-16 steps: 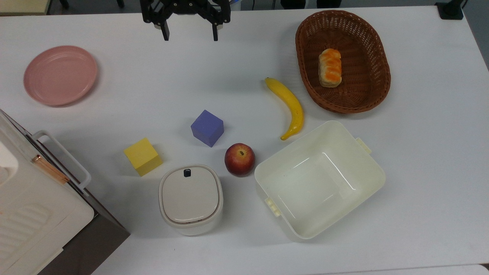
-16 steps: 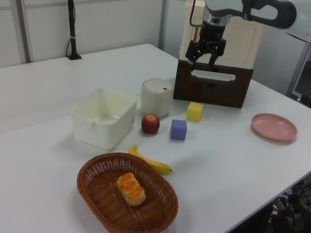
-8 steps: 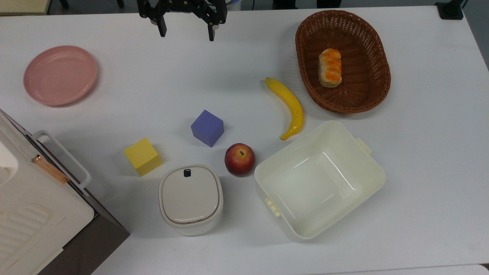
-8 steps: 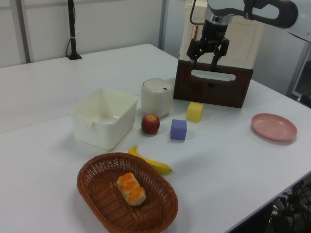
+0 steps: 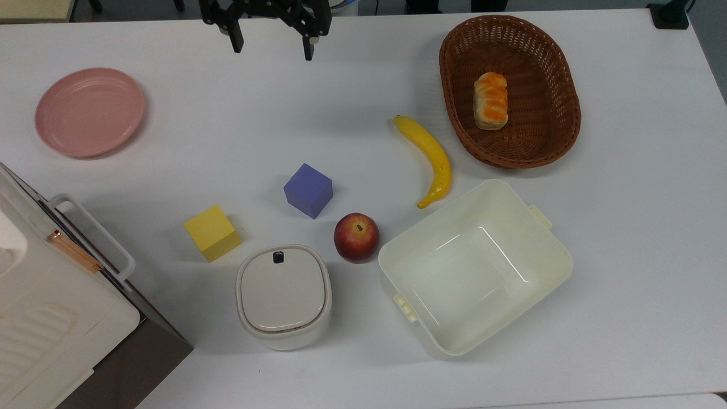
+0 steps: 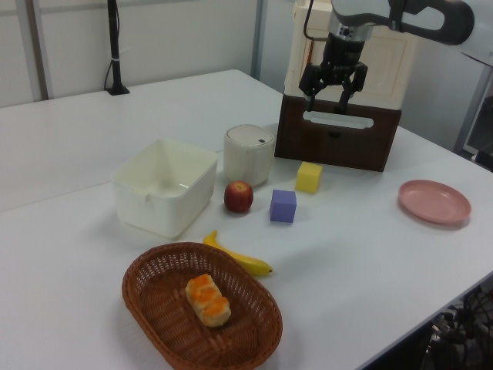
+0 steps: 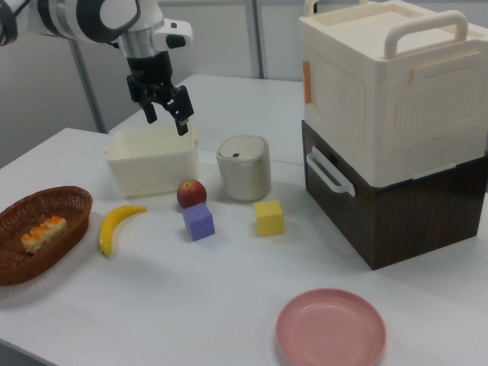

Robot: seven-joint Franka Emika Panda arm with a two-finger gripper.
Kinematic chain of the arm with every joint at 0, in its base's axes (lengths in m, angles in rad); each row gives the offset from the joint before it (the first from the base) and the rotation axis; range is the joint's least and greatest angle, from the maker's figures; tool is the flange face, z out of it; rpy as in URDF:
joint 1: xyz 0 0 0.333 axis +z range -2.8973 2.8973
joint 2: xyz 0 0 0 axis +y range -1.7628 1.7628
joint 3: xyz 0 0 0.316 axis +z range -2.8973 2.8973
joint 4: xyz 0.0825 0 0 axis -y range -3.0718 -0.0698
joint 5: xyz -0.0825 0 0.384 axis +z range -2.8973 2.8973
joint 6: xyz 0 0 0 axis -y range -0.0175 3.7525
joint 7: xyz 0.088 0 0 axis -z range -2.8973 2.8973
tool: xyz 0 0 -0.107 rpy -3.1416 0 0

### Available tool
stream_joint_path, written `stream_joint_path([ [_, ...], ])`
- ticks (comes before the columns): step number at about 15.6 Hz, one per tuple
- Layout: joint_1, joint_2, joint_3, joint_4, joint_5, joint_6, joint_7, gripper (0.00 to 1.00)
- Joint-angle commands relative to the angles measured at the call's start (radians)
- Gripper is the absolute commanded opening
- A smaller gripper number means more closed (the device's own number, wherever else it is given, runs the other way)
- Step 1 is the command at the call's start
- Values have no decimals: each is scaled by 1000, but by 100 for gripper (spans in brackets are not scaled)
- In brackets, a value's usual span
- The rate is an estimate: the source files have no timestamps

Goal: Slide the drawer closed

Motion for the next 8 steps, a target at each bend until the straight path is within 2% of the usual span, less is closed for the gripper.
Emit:
stream_joint_path([
  [1,-10,-39,-3,-33,52,-9,17,100],
  [8,-28,-36,37,-33,45,-18,58,100],
])
